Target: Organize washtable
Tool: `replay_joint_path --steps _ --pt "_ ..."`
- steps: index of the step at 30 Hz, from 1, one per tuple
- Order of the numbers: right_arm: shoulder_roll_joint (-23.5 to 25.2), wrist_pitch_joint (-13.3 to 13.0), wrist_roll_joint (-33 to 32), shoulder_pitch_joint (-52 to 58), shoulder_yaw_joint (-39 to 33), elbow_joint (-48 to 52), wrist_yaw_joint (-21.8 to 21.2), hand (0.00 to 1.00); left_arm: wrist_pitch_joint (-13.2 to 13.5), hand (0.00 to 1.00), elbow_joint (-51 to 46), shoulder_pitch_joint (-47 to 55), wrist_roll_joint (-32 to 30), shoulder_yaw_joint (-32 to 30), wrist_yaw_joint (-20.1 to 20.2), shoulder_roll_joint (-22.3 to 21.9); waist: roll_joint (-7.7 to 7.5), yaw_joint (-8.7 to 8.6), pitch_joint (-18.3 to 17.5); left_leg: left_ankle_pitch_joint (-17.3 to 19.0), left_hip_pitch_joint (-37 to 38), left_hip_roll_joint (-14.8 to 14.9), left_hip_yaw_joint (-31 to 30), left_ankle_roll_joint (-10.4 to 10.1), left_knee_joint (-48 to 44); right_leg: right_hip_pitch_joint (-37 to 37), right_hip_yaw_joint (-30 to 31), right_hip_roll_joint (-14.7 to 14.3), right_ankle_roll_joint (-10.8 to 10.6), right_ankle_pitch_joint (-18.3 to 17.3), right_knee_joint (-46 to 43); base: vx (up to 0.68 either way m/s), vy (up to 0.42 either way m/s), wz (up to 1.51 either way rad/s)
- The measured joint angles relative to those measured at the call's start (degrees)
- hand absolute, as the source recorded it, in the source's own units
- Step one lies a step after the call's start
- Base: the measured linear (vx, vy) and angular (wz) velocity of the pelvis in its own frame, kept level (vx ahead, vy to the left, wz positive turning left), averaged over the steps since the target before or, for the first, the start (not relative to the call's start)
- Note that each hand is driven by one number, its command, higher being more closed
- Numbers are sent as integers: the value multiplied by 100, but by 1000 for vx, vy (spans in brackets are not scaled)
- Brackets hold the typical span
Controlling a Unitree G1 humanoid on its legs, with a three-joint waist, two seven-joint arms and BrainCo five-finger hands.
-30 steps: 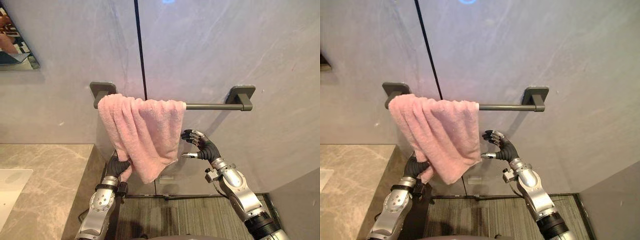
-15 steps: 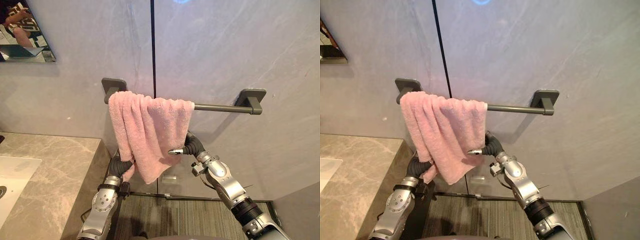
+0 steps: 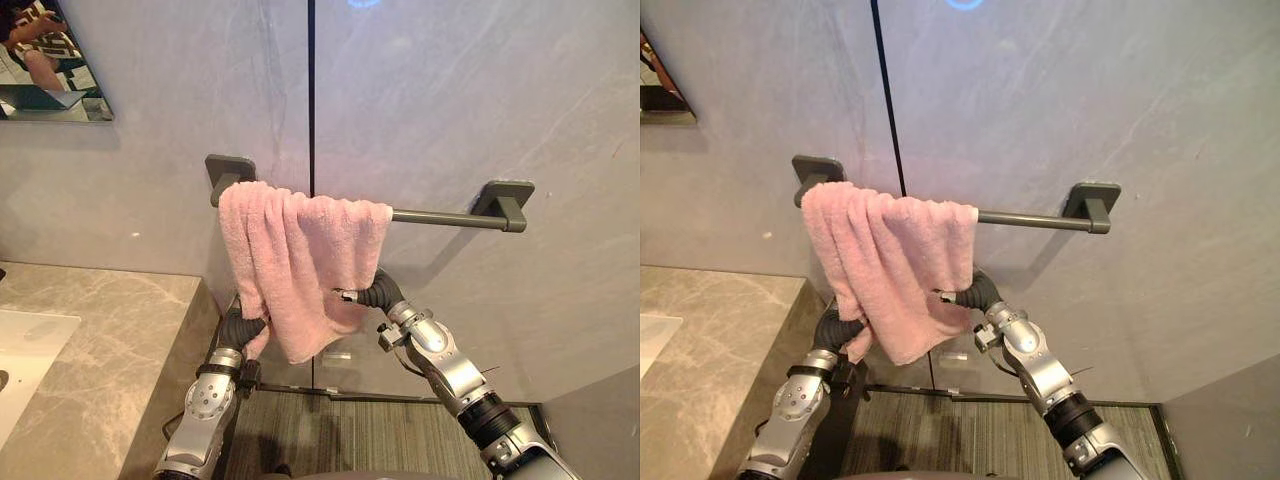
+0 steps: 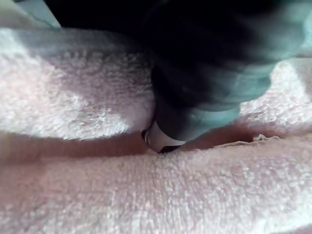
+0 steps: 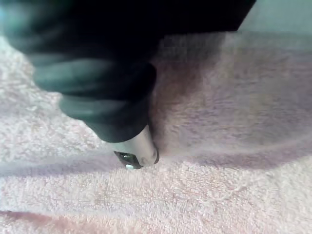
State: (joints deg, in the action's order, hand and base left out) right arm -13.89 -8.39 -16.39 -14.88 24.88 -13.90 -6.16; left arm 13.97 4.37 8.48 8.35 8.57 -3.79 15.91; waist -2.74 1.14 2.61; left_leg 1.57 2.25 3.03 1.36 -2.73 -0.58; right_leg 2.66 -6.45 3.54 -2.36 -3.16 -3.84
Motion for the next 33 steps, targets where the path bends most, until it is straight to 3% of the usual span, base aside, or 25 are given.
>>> replay_joint_path --steps 13,22,33 --pt "13 -1 6 30 -55 -47 -7 100 0 100 63 -9 -3 -27 -13 -18 -2 -8 0 0 30 4 10 0 16 16 13 -4 1 -1 -1 0 0 0" --pt "86 -9 -53 779 -1100 420 -5 100 1 100 45 28 -5 -250 0 -239 -3 -24 2 0 55 6 19 0 62 19 21 -2 -6 -11 1 0 0 0" --pt "132 -19 -151 1132 -1539 872 -19 100 3 100 -233 57 -7 -274 129 -579 0 -55 9 2 155 -14 86 -1 170 12 58 21 -30 -42 1 3 2 -2"
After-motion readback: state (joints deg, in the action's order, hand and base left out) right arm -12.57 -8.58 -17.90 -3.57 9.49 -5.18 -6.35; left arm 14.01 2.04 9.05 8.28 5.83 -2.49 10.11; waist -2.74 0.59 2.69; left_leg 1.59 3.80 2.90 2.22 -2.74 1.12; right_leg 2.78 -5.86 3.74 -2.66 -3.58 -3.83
